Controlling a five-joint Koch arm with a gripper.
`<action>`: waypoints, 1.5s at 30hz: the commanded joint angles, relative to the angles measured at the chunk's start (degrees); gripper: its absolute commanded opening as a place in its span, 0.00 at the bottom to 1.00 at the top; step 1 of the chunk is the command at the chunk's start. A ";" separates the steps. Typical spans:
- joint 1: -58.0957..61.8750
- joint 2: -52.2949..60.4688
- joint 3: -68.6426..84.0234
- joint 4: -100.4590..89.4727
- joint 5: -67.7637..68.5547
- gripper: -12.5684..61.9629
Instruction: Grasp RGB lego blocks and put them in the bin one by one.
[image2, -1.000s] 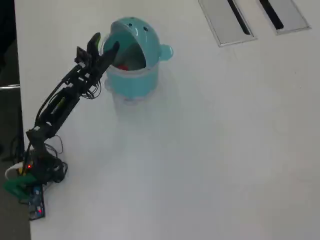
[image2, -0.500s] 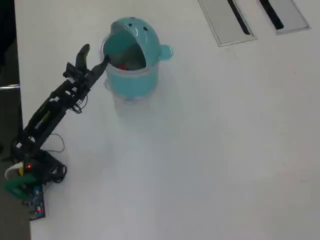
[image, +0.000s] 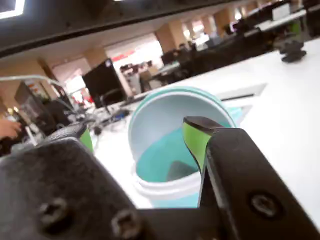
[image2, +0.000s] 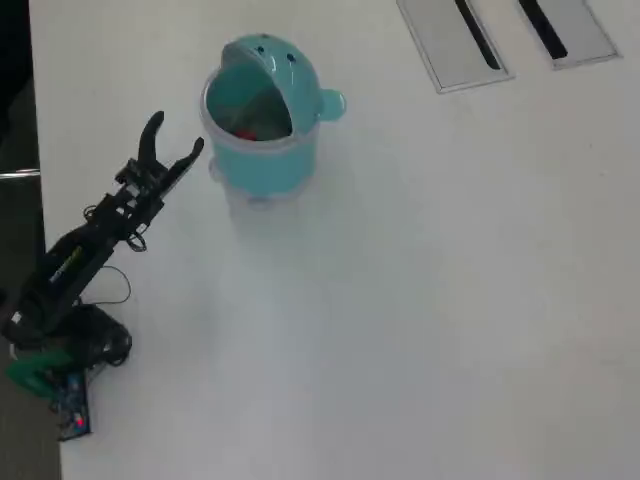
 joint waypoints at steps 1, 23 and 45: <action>0.62 3.43 -1.49 -4.48 4.39 0.61; 19.95 15.47 31.46 -27.51 30.67 0.61; 28.65 15.38 58.45 -52.21 39.20 0.60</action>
